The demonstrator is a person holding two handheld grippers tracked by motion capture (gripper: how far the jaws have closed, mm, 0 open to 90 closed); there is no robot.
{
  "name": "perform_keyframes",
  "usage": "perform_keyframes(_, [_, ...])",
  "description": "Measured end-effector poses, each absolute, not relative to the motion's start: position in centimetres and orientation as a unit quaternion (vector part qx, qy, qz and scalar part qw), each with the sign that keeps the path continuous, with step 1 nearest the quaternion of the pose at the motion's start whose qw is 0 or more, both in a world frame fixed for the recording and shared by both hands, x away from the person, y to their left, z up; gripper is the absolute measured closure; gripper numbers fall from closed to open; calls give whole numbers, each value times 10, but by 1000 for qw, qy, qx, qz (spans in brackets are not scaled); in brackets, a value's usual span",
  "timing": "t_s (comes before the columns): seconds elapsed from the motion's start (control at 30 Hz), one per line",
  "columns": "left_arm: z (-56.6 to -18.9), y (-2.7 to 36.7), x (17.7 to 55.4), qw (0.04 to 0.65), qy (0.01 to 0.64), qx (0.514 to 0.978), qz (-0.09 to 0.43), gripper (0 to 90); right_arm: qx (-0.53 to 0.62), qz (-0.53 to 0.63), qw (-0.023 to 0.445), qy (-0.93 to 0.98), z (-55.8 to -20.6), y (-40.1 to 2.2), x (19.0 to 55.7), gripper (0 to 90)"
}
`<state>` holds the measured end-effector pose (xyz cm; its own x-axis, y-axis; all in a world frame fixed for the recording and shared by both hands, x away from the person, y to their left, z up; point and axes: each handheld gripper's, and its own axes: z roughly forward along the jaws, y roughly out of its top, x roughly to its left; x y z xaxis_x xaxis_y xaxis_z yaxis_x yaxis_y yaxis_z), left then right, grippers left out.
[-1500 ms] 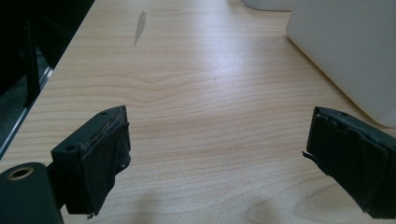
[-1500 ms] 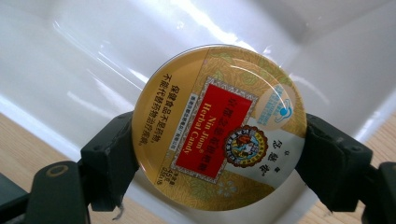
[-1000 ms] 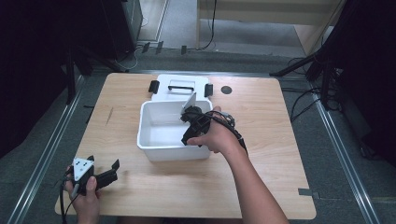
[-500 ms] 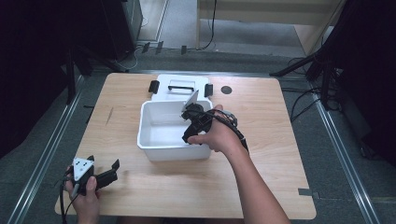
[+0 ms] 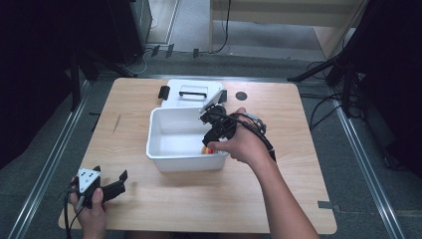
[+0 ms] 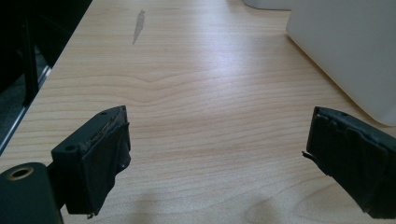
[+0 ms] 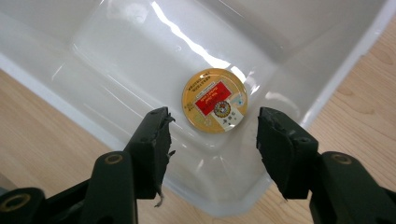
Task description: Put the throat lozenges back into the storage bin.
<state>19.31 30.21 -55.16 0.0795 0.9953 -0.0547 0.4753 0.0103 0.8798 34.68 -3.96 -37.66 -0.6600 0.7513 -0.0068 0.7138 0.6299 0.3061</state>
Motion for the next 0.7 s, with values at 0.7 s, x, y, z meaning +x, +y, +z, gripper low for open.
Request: perform_keyframes(0.7, [-552, 302, 193, 393, 591, 622, 330, 66, 450, 139, 74, 879, -369, -99, 339, 452])
